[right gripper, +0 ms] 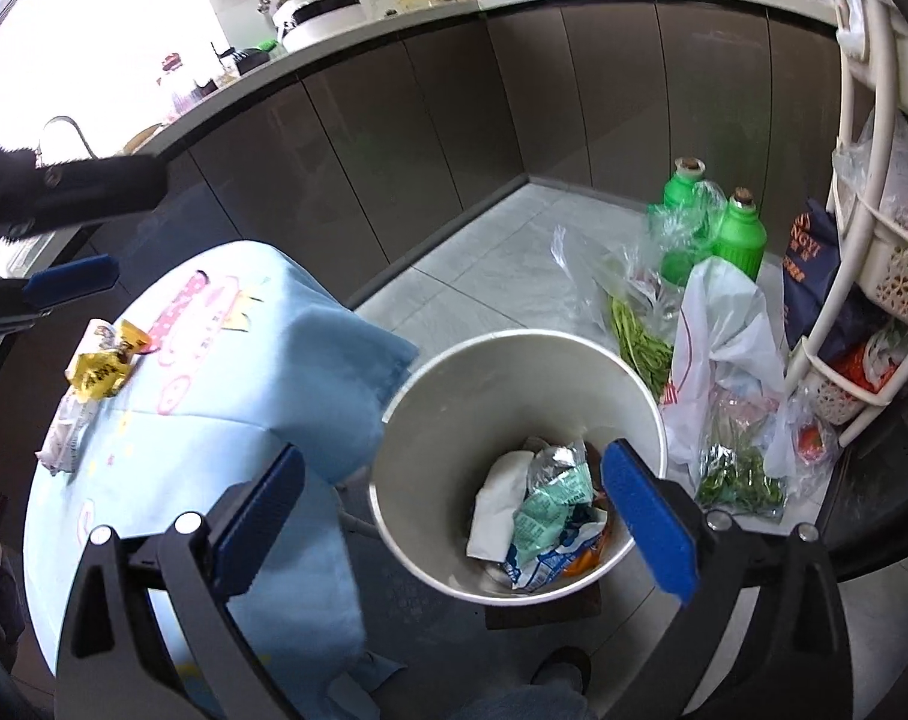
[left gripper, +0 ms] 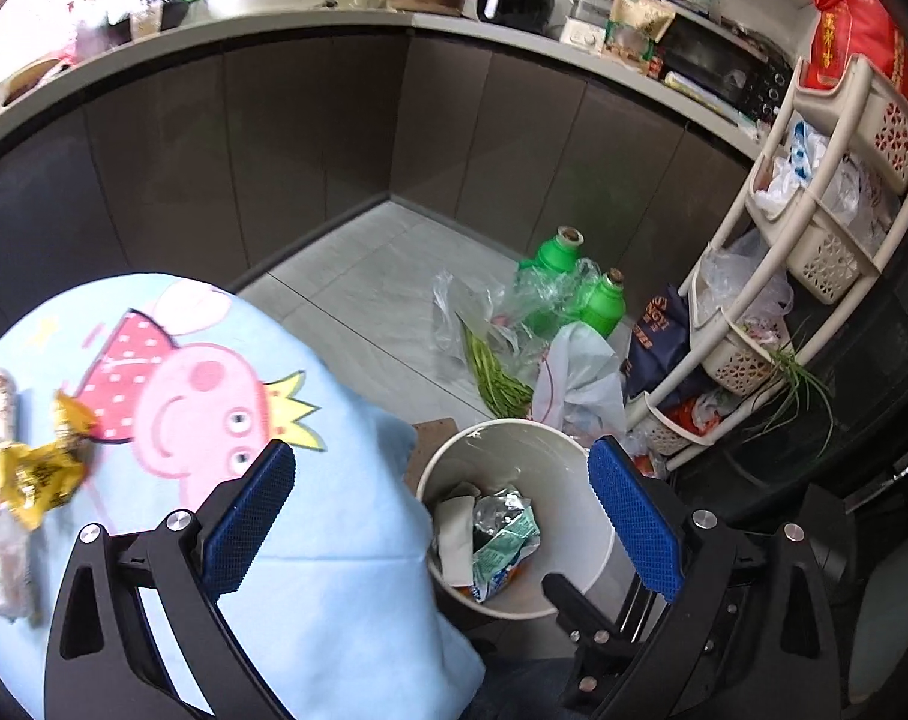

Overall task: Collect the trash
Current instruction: 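Open both tools to drop the tissue and tray into the bin, then move both tools back over the table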

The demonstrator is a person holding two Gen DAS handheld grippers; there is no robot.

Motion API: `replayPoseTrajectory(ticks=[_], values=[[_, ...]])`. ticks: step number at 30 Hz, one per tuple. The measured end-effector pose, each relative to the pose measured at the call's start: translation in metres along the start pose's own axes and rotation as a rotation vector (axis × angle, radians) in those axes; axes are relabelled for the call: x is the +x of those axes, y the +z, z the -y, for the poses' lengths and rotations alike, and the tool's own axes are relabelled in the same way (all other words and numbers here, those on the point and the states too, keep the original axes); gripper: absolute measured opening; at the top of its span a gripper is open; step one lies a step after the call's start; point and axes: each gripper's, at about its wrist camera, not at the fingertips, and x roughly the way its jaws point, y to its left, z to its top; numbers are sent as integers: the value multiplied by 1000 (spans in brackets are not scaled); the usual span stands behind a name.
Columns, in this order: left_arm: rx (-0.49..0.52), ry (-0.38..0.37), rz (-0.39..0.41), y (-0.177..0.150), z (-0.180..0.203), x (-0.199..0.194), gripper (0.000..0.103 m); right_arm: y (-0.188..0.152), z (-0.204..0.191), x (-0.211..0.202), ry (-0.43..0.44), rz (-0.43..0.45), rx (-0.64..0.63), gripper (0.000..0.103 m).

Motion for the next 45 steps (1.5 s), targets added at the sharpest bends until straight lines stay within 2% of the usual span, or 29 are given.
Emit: replayPoseTrajectory(ticks=[11,20,28,35,41,45], values=[[-120,153,65,-26,-61,-105,94,19,-75,-62,71,85,-138,99],[-224,182,93,-57,-114,-164,94,19,-155,-91,139,111,-289,99],[-280,222,128,-75,-150,-192,94,11,-207,-96,179,96,-389,99],[-378,261,124,-98,-211,-203,94,10,-244,-89,230,99,-440,100],[-467,275,89,-126,-269,-201,94,7,-274,-59,271,18,-460,100],[-486,275,75,-137,-288,-196,94,6,-302,-32,262,-40,-503,100]])
